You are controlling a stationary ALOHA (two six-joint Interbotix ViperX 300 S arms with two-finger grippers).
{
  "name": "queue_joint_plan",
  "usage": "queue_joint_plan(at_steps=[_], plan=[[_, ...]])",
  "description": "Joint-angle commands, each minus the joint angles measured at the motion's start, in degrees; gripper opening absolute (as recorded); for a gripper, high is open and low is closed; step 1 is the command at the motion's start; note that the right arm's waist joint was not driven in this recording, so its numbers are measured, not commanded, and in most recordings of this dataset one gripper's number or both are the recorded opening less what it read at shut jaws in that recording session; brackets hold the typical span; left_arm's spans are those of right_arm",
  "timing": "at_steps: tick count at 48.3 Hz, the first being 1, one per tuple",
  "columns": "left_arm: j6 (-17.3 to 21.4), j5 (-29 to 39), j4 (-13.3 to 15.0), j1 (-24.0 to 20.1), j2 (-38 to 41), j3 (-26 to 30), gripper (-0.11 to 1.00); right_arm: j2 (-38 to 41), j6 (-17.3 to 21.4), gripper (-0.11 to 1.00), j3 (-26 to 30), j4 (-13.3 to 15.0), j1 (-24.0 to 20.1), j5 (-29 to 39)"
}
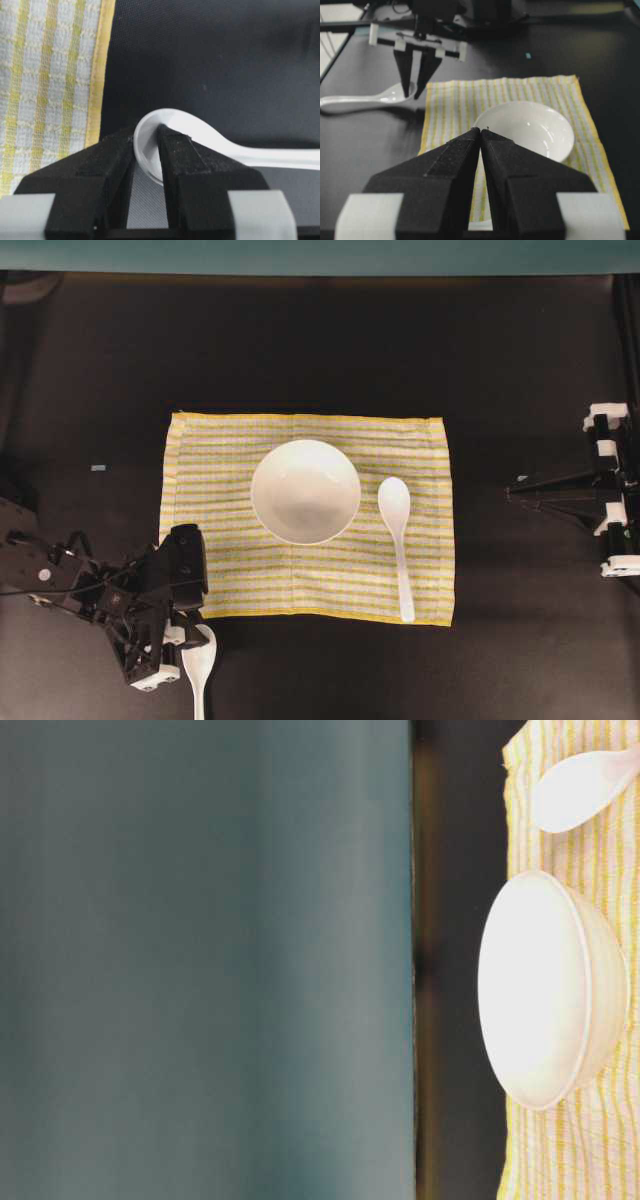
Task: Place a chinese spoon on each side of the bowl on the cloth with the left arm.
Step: 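Lower the left gripper and grasp the left spoon's handle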
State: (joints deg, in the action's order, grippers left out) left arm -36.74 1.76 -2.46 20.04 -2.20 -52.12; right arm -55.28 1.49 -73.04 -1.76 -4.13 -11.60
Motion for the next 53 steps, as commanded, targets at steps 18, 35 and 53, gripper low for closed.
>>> queue_joint_plan(at_steps=[18,35,53], plan=[[11.4,22.3,-0.2,-4.4,-14.0,7.4,0.11,0.7,0.4,0.10,0.4,-0.1,-0.1,-0.5],[25.0,33.4,-0.2,-16.2,-20.6,11.2,0.09,0.7,0.4,0.10,0.1,-0.1,0.0,-0.6],[34.9,26.9,-0.2,-27.2,-19.8,10.4,0.10,0.7,0.4,0.10,0.1,-0.1,-0.1,-1.0]])
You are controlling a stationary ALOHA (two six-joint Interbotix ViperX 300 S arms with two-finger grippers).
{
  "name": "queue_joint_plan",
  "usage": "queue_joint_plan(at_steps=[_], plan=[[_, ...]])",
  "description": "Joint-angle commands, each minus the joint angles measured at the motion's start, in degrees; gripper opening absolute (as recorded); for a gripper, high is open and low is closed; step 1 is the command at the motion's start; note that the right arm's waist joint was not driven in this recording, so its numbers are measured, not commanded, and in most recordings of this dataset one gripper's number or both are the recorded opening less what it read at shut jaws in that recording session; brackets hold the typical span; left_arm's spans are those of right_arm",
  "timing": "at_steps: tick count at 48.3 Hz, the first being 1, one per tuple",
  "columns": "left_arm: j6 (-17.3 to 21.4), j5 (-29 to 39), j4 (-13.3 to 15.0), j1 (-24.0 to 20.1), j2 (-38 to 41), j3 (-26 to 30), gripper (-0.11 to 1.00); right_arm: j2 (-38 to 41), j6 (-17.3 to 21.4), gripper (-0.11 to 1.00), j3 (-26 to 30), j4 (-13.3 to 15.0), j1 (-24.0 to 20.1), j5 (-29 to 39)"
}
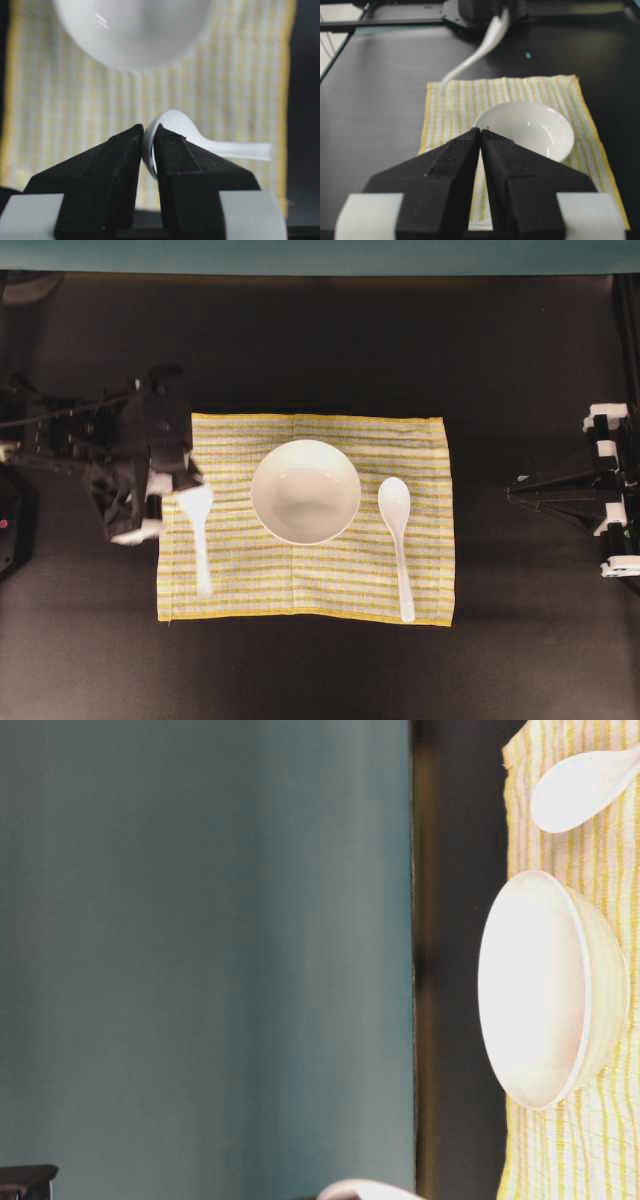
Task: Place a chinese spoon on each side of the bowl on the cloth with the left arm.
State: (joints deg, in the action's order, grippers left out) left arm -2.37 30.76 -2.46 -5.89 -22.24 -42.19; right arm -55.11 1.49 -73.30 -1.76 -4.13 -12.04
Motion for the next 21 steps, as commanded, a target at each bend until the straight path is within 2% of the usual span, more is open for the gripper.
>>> queue_joint_plan(at_steps=[1,14,21], plan=[[0.5,-2.2,-0.2,-1.5,0.5,0.4,0.09,0.5,0.4,0.10,0.3,-0.1,0.0,-0.4],[1.3,-2.9,-0.2,-1.8,6.9,-0.6,0.09,0.5,0.4,0.10,0.3,-0.1,0.0,-0.5],[1.5,-3.5,-0.2,-1.9,7.9,-0.4,0.09,0.6,0.4,0.10,0.2,-0.1,0.0,-0.5]])
